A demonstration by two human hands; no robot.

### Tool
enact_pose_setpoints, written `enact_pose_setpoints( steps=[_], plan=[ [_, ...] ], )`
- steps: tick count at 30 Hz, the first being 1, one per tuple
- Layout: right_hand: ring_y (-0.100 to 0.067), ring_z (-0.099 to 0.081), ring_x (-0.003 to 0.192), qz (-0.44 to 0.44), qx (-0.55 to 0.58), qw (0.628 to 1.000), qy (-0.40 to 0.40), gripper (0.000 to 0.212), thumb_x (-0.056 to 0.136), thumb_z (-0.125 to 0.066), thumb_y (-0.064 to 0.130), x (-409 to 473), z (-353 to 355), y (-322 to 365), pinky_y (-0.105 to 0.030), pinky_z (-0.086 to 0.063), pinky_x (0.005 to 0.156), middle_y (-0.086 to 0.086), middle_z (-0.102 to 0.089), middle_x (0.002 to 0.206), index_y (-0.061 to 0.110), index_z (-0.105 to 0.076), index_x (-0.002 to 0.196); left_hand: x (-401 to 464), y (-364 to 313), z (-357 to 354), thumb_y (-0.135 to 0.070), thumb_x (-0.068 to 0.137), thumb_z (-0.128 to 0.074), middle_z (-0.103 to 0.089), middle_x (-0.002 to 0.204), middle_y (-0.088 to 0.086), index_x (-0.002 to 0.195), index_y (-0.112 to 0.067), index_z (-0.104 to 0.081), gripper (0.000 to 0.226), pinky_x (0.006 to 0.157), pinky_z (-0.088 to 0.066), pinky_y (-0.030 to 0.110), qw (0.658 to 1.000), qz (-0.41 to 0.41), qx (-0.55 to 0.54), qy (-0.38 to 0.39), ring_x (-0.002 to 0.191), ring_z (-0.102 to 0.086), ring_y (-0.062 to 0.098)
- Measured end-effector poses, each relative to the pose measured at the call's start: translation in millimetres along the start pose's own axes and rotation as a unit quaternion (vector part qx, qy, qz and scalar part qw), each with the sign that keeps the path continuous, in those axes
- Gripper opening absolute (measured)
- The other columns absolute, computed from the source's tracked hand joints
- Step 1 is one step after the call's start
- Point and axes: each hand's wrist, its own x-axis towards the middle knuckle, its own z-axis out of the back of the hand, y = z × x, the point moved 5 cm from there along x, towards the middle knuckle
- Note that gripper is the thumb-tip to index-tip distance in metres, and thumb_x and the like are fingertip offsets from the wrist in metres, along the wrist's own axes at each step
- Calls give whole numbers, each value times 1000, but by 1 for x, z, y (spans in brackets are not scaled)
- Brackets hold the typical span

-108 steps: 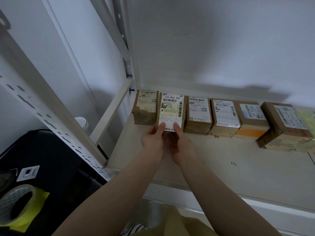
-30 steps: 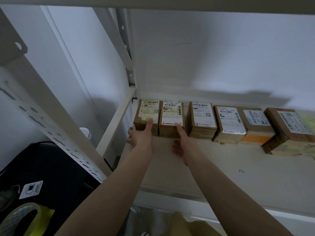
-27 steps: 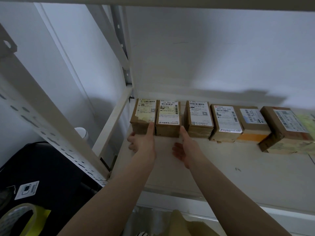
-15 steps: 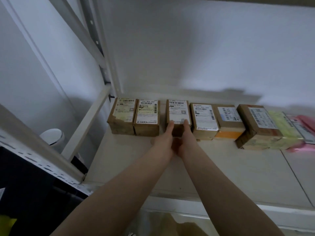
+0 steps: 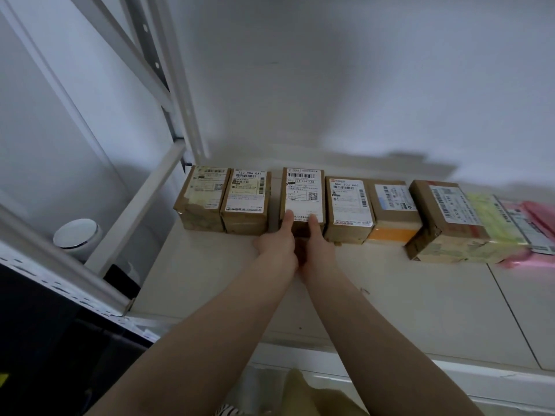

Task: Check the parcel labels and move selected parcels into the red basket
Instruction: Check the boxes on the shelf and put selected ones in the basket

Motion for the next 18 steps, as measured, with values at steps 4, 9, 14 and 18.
enact_pose_setpoints(
  steps=[4, 9, 14, 18],
  plan=[
    [-29, -72, 90, 44, 1, 999, -4, 26, 90, -69, 36, -3, 14, -6, -44, -59, 87, -12, -75, 92, 11, -69, 84, -30, -13, 4, -42, 65, -84, -72, 108, 11, 119, -14, -58, 66, 80, -59, 52, 995, -15, -81, 60, 92, -71, 32],
    [-33, -70, 95, 57, 30, 998, 8, 16, 92, -68, 24, -4, 18, -10, -46, -57, 91, -11, -74, 89, 11, -69, 82, -52, -20, 12, -12, 91, -66, -68, 118, 16, 128, -8, -54, 39, 59, -58, 32, 990, -49, -115, 70, 86, -70, 27],
    [-33, -72, 100, 53, 42, 998, 20, 8, 91, -69, 18, 4, 23, -16, -47, -57, 92, -14, -76, 99, 11, -71, 93, -56, -17, 19, -9, 93, -62, -69, 116, 18, 130, -6, -56, 38, 59, -55, 27, 987, -72, -116, 81, 85, -71, 22],
    [-32, -71, 101, 58, 55, 997, 15, 21, 87, -73, 13, 9, 22, -17, -49, -55, 95, -15, -75, 104, 7, -70, 107, -54, -15, 21, -7, 93, -62, -71, 105, 13, 126, -5, -60, 33, 51, -52, 17, 985, -84, -136, 71, 72, -68, 10]
  ],
)
